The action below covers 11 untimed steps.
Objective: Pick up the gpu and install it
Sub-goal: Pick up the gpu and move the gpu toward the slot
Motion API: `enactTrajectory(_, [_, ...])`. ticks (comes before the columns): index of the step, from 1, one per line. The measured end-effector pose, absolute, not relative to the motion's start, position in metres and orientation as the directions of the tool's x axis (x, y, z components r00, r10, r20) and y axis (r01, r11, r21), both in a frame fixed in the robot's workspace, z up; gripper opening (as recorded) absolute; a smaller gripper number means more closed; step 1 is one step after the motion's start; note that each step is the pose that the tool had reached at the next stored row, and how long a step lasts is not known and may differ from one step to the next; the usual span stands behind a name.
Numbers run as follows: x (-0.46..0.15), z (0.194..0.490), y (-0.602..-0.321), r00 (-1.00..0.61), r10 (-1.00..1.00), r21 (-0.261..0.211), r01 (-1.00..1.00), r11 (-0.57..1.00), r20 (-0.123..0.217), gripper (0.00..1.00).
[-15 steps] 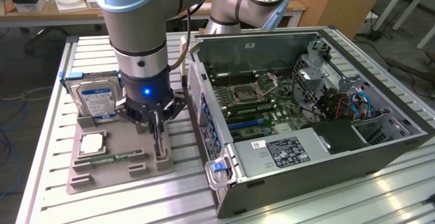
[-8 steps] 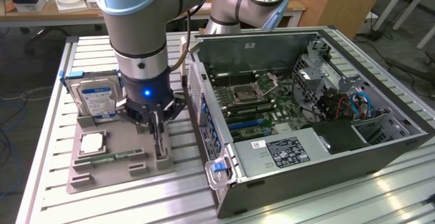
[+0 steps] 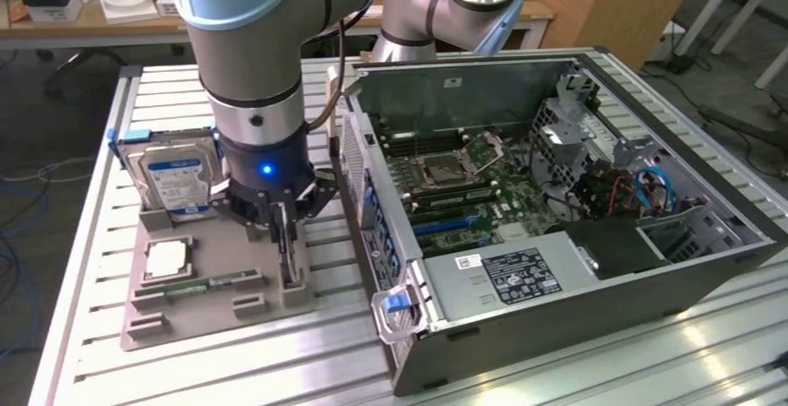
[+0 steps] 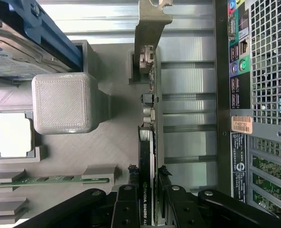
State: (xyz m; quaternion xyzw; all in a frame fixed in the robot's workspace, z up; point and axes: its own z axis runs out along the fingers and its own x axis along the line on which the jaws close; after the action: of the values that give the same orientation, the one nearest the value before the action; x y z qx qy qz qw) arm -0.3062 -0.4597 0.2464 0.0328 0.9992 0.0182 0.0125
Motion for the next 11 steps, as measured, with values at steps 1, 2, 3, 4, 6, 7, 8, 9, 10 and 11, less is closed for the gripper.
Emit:
enactTrajectory(1, [-0.3062,0.2465,-0.4597,-0.998,0.066,0.037,0.065,0.997,-0.024,0.27])
enactTrajectory(2, [-0.3063,0.2465,-0.4597,-0.998,0.066,0.037,0.065,0.997,-0.024,0.26])
enactTrajectory(3, [-0.3063,0.2465,-0.4597,-0.998,0.066,0.037,0.065,0.997,-0.024,0.26])
enactTrajectory(4, [-0.3062,0.2465,-0.4597,-0.998,0.066,0.037,0.065,0.997,-0.024,0.26])
enactTrajectory(6, [-0.3062,0.2464,-0.4597,-0.998,0.066,0.037,0.065,0.997,-0.024,0.26])
enactTrajectory(7, [-0.3062,0.2464,-0.4597,-0.998,0.066,0.037,0.065,0.997,-0.024,0.26])
enactTrajectory(8, [-0.3062,0.2464,-0.4597,-0.998,0.066,0.037,0.065,0.997,-0.024,0.26])
enactTrajectory(9, [-0.3063,0.2465,-0.4597,-0.998,0.066,0.037,0.065,0.997,-0.024,0.26])
enactTrajectory(10, [-0.3062,0.2465,-0.4597,-0.998,0.066,0.037,0.065,0.997,-0.024,0.26])
enactTrajectory(11, [-0.3062,0.2468,-0.4597,-0.998,0.066,0.038,0.065,0.997,-0.024,0.26])
